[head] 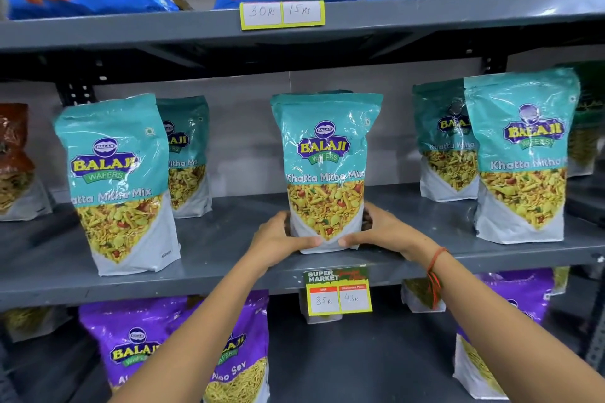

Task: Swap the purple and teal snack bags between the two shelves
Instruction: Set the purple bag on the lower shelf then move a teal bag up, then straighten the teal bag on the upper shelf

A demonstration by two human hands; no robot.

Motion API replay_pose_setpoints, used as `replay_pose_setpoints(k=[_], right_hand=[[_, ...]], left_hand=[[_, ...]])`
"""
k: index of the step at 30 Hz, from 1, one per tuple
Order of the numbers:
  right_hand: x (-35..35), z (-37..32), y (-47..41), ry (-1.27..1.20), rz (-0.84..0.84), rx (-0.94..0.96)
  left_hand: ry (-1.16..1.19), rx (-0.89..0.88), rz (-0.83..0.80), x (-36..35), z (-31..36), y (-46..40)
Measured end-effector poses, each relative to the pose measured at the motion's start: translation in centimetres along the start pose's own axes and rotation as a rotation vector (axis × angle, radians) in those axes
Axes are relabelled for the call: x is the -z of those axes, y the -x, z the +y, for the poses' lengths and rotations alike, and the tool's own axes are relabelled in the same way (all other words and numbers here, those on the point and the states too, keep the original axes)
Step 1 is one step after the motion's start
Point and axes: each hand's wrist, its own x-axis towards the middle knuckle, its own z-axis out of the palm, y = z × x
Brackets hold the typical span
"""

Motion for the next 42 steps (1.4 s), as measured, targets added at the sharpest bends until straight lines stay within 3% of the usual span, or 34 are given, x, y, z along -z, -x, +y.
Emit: replay_pose_setpoints(k=[6,10,13,16,19,22,25,29,34,38,42], right_hand=[[-1.1,-0.2,1.4,-0.062,0.065,0.013],[-3.2,-1.6,3.6,-0.170,0.431,0.099],[-6.3,-2.7,6.1,-0.186,0.747,0.262],[-10.7,-3.1,9.0,-0.124,0.868,0.476],[-15.7,-1.7,11.1,0.003,0.770,0.659],[-20.3,1.9,11.8,0.142,0.577,0.724],[-23.7,5.6,11.0,0.141,0.371,0.519],[-27.3,10.0,8.2,0.085,0.084,0.067],[-30.5,13.6,4.5,0.008,-0.197,-0.265],[-31.3,14.7,3.4,-0.026,-0.301,-0.317],[-32.6,16.8,3.1,0.033,-0.280,-0.261]], left_hand=[[0.015,-0.019,0.069,0.1,0.2,1.6],[0.023,-0.075,0.179,0.8,0.5,3.9],[0.052,-0.152,0.357,1.6,0.0,6.5],[0.199,-0.204,0.563,2.2,-1.9,9.9],[0.291,-0.174,0.715,2.3,-6.3,13.5],[0.277,-0.019,0.724,1.6,-13.4,16.2],[0.184,0.204,0.616,0.8,-20.6,17.4],[0.134,0.516,0.293,-0.2,-26.7,16.8],[0.147,0.576,0.127,-1.2,-30.2,14.8],[0.174,0.586,0.087,-1.9,-30.1,14.1],[0.158,0.575,0.080,-2.7,-30.3,14.1]])
